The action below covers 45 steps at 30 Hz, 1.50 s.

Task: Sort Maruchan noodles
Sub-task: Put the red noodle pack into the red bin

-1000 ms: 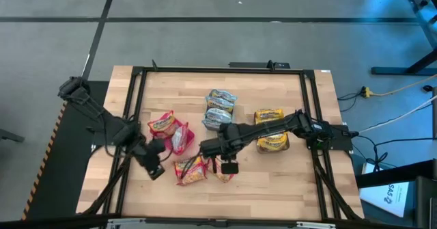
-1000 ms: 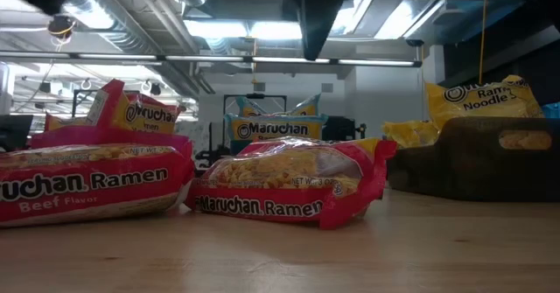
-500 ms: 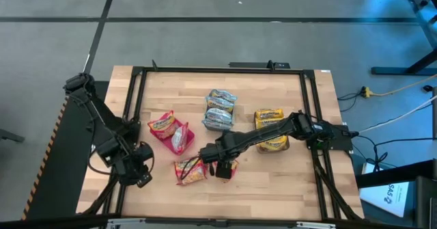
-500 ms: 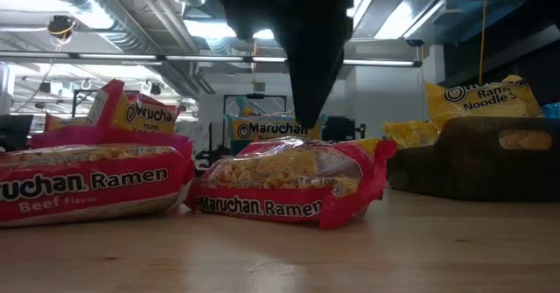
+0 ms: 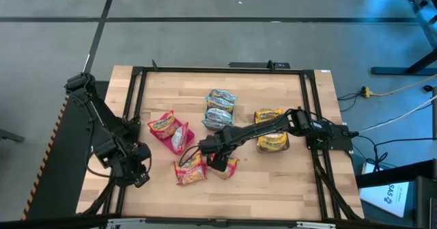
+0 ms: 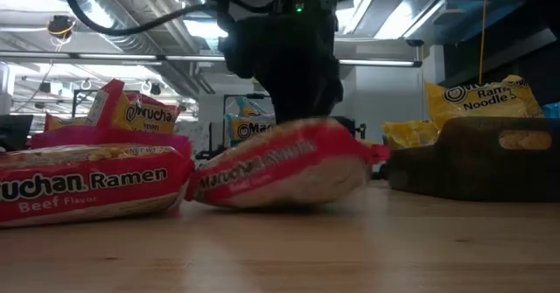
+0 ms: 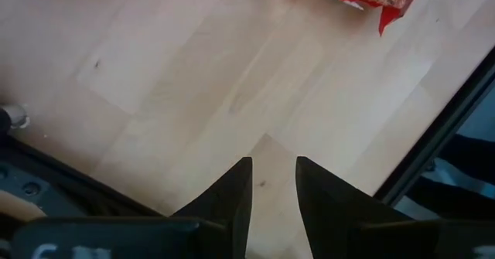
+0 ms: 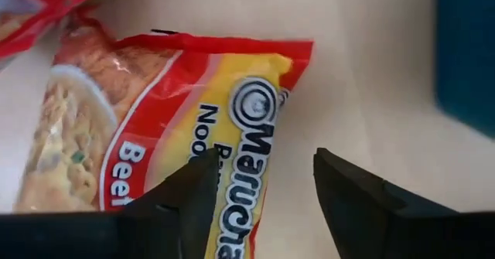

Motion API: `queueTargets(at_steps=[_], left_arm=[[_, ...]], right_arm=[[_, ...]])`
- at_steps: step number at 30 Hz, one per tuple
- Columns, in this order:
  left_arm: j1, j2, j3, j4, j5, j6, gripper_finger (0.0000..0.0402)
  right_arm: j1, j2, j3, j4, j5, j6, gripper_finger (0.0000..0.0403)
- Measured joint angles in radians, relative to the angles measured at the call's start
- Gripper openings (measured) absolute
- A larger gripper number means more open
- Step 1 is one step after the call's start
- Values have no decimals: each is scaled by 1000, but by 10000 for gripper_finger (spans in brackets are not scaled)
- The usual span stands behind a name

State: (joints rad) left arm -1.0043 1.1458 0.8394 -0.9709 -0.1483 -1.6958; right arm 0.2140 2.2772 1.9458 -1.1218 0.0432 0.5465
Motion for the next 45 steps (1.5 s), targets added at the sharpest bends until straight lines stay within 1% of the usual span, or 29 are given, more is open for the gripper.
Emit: queueTargets(at_steps=[4, 8, 13, 18, 19, 22, 25, 27, 32, 36, 40, 42, 45], left_arm=[[-6, 0, 0, -11, -34, 0, 95], [-6, 0, 0, -11, -88, 0, 95], [-6, 0, 0, -17, -121, 0, 95], [-6, 0, 0, -17, -124, 0, 95], [-6, 0, 0, -17, -124, 0, 95], [-6, 0, 0, -17, -124, 0, 95], [-6, 0, 0, -17, -124, 1, 95], [-6, 0, 0, -17, -124, 1, 95], [-6, 0, 0, -17, -124, 1, 95], [-6, 0, 0, -29, -125, 2, 95], [-6, 0, 0, -35, -135, 2, 95], [-6, 0, 0, -36, -140, 2, 95], [-6, 0, 0, -36, -152, 2, 95]], right_arm=[[2, 0, 0, 29, -39, 0, 184], [1, 0, 0, 46, -66, 0, 148], [1, 0, 0, 60, -86, 0, 88], [1, 0, 0, 60, -87, 0, 14], [1, 0, 0, 60, -87, 0, 8], [1, -1, 0, 56, -93, 0, 7], [1, -8, 10, 48, -149, 0, 3], [1, -8, 41, 12, -172, -1, 2], [8, -8, 158, -67, -184, -34, 2], [9, -9, 293, -101, -146, -99, 1], [1, -10, 413, -106, -58, -168, 0], [-5, -39, 394, -41, -28, -210, 0], [-20, -52, 399, -11, 24, -284, 0]])
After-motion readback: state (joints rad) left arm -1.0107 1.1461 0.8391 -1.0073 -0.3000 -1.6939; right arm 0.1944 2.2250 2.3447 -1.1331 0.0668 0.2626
